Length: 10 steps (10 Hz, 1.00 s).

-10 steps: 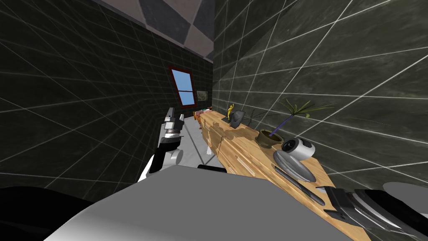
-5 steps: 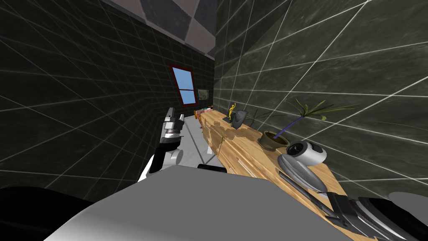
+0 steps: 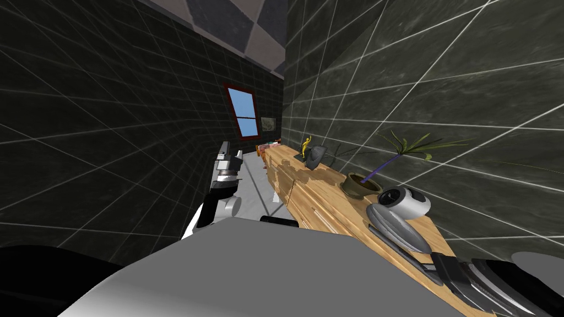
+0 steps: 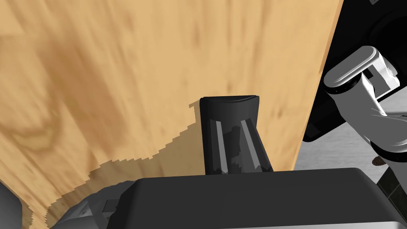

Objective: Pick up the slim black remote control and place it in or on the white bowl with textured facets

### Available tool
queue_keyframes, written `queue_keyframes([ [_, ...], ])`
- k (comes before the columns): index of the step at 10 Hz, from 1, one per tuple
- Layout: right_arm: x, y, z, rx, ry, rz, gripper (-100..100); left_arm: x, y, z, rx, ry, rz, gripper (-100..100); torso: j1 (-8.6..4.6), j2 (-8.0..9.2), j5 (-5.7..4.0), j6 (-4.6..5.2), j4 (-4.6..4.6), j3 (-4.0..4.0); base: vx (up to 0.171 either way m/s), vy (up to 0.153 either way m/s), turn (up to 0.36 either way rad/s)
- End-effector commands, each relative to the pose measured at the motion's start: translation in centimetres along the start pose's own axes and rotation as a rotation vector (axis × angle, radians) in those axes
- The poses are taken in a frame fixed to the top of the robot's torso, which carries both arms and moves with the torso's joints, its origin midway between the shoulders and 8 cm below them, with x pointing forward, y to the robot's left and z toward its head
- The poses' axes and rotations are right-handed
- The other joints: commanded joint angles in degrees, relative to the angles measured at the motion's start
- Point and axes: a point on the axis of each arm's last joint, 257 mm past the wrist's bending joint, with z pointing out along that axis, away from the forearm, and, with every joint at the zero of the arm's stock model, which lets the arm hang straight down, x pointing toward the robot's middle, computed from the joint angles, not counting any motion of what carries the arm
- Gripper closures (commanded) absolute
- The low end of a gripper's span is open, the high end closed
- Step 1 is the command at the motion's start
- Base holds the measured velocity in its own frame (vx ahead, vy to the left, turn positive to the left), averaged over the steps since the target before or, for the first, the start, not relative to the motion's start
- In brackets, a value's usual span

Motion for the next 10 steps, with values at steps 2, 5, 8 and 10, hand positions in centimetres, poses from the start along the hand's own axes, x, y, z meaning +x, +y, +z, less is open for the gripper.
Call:
queue_keyframes([
  [2,-0.5,-0.5,-0.8,0.000,0.003,-0.005,100,0.0,0.0,0.0,0.000,0.000,0.000,0,0.00,0.00,0.00,0.00,0.00,0.00,-0.003,0.003,-0.044],
  [5,-0.8,-0.7,-1.0,0.000,0.004,-0.007,0,0.0,0.0,0.0,0.000,0.000,0.000,0,0.09,0.05,0.06,0.00,0.01,0.03,-0.007,0.006,-0.041],
  [8,-1.3,-4.3,-3.4,0.062,0.015,-0.058,100,0.0,0.0,0.0,0.000,0.000,0.000,0,-0.16,0.57,0.09,0.01,0.14,0.34,-0.148,-0.063,0.003],
  [10,-1.6,-5.7,-4.4,0.084,0.014,-0.078,100,0.0,0.0,0.0,0.000,0.000,0.000,0,-0.42,0.55,0.03,0.00,0.15,0.34,-0.142,-0.119,0.002],
])
